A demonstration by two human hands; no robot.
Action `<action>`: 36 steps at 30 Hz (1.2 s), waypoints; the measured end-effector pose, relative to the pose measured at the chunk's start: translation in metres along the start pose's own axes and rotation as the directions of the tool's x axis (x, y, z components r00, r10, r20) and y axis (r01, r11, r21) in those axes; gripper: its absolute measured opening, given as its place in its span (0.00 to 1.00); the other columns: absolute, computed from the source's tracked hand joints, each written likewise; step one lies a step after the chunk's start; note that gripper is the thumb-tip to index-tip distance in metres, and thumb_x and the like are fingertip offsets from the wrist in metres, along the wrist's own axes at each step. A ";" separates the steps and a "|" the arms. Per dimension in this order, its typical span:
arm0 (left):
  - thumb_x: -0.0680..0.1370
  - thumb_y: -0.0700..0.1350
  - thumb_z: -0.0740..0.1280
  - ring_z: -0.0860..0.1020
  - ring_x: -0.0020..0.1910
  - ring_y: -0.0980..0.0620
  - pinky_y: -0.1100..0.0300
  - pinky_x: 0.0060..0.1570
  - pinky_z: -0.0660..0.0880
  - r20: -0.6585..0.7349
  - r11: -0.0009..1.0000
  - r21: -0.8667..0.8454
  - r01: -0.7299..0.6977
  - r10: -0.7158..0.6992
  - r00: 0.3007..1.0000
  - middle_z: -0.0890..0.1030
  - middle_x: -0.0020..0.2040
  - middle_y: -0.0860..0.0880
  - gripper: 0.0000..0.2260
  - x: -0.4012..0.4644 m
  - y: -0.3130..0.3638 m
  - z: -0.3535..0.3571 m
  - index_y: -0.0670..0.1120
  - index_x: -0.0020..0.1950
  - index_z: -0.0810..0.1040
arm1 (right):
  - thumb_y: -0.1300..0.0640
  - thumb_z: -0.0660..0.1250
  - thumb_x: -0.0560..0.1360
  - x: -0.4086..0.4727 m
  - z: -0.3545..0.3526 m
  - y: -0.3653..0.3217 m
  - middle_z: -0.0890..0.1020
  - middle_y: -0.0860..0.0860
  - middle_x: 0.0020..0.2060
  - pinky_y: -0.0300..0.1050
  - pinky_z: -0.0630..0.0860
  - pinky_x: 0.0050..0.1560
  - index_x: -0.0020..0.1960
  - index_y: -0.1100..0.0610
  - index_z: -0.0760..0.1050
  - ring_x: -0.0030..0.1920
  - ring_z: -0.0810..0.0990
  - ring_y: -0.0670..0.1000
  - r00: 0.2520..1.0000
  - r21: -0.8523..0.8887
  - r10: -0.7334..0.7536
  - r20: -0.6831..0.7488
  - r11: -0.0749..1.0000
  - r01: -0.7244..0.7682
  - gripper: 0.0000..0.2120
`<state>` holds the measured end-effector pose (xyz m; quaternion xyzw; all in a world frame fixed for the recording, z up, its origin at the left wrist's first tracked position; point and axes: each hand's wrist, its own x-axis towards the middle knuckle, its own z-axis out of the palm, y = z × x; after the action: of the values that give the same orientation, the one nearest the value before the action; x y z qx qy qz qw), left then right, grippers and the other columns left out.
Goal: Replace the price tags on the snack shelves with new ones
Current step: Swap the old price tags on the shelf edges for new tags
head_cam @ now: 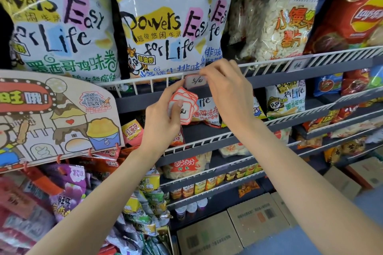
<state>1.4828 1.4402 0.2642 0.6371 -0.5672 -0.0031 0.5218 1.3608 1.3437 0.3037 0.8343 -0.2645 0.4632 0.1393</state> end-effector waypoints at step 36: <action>0.78 0.36 0.61 0.78 0.36 0.38 0.56 0.41 0.73 0.033 0.998 -0.007 -0.065 0.066 0.997 0.81 0.41 0.35 0.20 0.011 0.015 -0.005 0.50 0.68 0.69 | 0.57 0.67 0.73 0.004 -0.007 -0.002 0.79 0.51 0.43 0.39 0.70 0.30 0.47 0.58 0.78 0.44 0.74 0.51 0.989 -0.090 -0.122 0.086 0.987 0.130 0.05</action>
<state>1.4790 1.4387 0.2833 0.6166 -0.5965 0.0018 0.5138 1.3587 1.3476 0.3104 0.8596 -0.2383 0.4065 0.1974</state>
